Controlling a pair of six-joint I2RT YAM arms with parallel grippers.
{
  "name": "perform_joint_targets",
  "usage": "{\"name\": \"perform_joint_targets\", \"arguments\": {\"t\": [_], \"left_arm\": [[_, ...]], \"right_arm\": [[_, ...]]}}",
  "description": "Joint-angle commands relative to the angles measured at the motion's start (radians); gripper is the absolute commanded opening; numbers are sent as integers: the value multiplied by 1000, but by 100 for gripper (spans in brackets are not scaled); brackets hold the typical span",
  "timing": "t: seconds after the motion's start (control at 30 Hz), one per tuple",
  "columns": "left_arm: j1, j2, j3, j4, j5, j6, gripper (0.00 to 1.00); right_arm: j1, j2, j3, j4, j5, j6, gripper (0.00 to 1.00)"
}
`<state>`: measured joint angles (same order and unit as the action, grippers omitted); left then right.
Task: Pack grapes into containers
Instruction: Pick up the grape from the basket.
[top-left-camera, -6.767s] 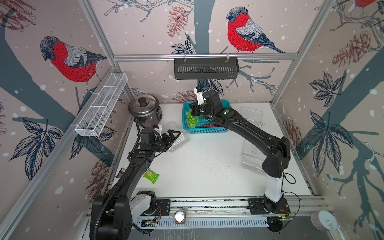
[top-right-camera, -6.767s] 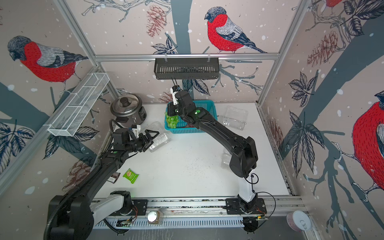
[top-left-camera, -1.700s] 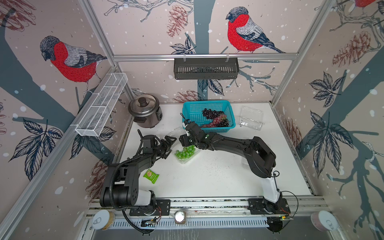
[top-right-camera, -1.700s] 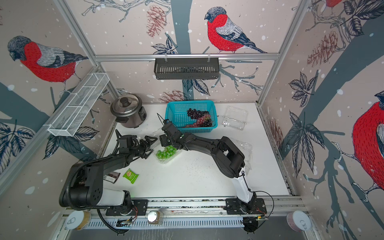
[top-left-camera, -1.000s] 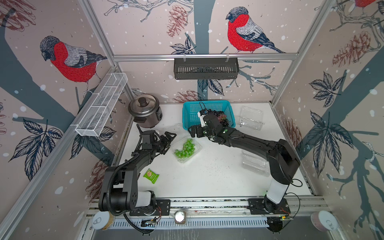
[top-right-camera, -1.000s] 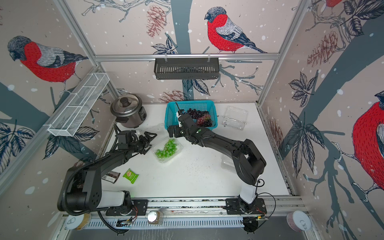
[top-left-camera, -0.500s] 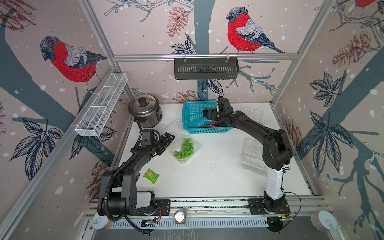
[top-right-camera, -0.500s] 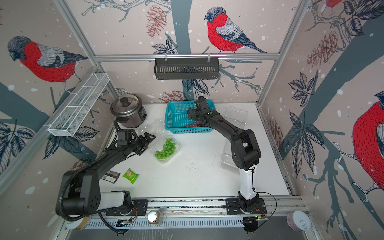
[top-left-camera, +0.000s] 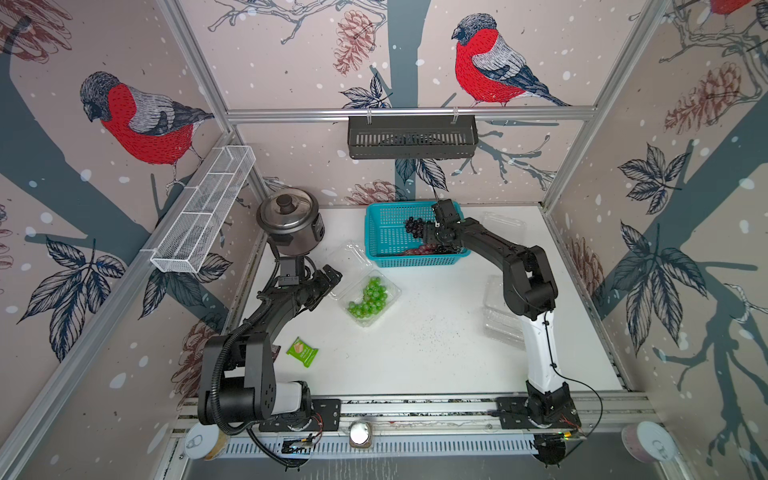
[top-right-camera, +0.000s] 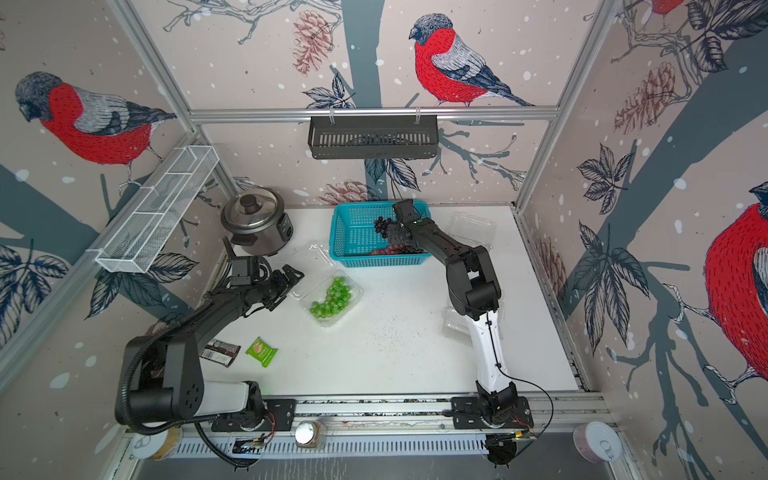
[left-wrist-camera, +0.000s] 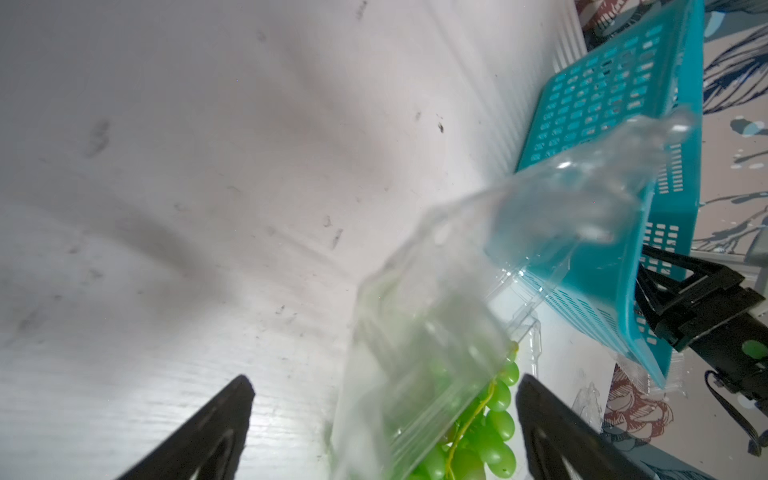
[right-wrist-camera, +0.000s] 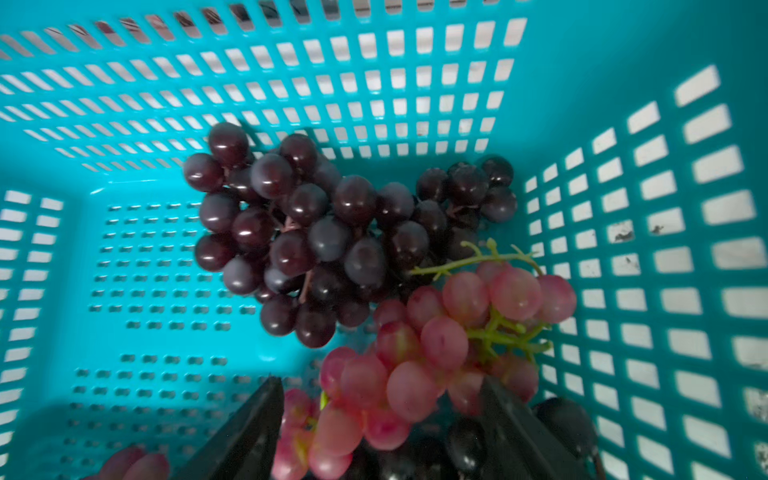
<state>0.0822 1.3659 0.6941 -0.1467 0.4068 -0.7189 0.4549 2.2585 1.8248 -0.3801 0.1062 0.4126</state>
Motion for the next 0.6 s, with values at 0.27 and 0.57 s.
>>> {"name": "perform_joint_targets", "arguments": {"t": [0.27, 0.57], "left_arm": [[-24, -72, 88, 11, 27, -19, 98], [-239, 88, 247, 113, 49, -95, 98]], "right_arm": [[-21, 65, 10, -7, -63, 12, 68], [-43, 9, -102, 242, -367, 136, 52]]}}
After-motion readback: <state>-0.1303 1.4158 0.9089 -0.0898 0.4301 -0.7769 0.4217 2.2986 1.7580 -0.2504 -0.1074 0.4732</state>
